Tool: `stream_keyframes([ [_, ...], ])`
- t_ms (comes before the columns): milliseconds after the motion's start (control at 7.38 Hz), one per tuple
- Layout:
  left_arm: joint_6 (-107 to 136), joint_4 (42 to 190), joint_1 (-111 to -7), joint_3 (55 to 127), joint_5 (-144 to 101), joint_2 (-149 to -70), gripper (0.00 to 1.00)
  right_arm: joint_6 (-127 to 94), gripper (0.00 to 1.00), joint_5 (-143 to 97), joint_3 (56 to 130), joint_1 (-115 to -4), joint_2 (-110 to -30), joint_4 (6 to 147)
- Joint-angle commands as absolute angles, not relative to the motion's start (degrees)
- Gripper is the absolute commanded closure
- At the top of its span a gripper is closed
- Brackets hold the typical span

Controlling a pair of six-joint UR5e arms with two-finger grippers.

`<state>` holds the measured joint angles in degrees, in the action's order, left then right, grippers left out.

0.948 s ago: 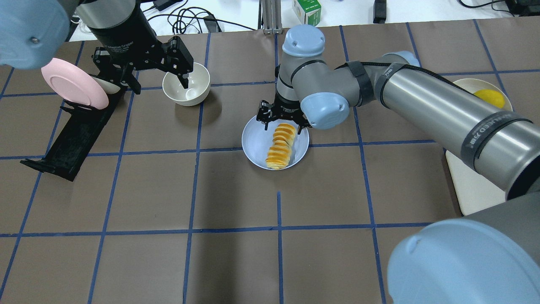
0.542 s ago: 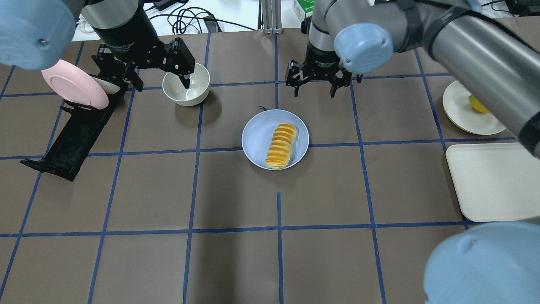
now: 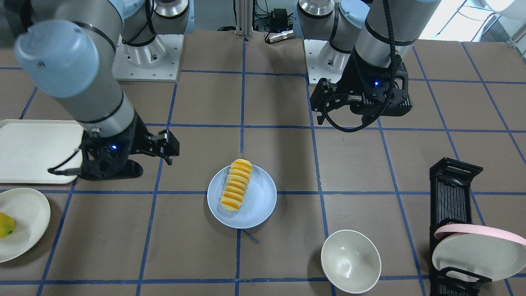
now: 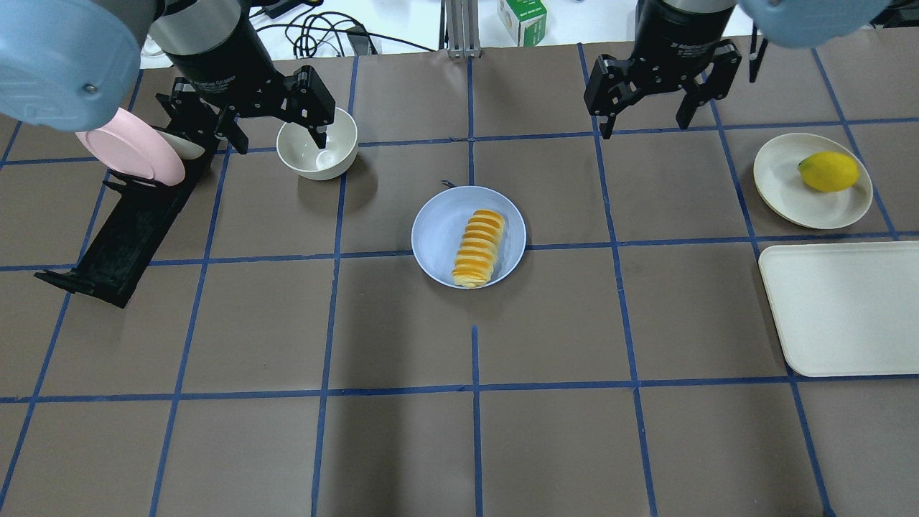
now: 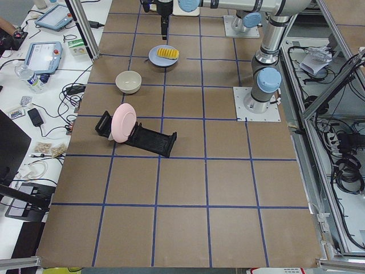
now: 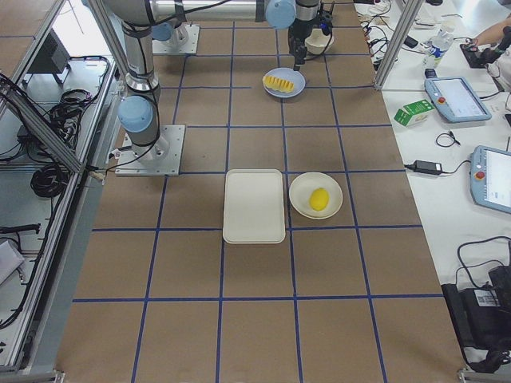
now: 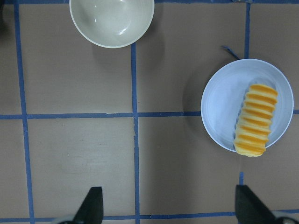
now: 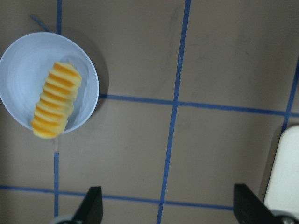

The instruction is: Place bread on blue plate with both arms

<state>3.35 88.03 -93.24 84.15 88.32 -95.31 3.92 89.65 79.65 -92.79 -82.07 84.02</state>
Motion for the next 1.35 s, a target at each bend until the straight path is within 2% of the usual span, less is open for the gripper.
stream_keyframes([
  [0, 3.51, 87.98, -93.08, 84.29, 88.42, -95.19, 0.0, 4.23, 0.0, 89.22, 83.74, -93.34, -90.94, 81.21],
  [271, 3.6, 87.98, -93.16, 84.2, 88.24, -95.1, 0.0, 5.18, 0.0, 89.3, 88.05, -93.34, -91.93, 85.83],
  [677, 3.52, 87.98, -92.64, 84.2, 88.24, -95.1, 0.0, 5.45, 0.0, 89.38, 83.43, -93.69, -88.34, 86.75],
  [1219, 3.34, 88.07, -90.79, 84.29, 88.33, -94.83, 0.0, 5.27, 0.0, 89.38, 83.93, -93.52, -87.8, 86.84],
])
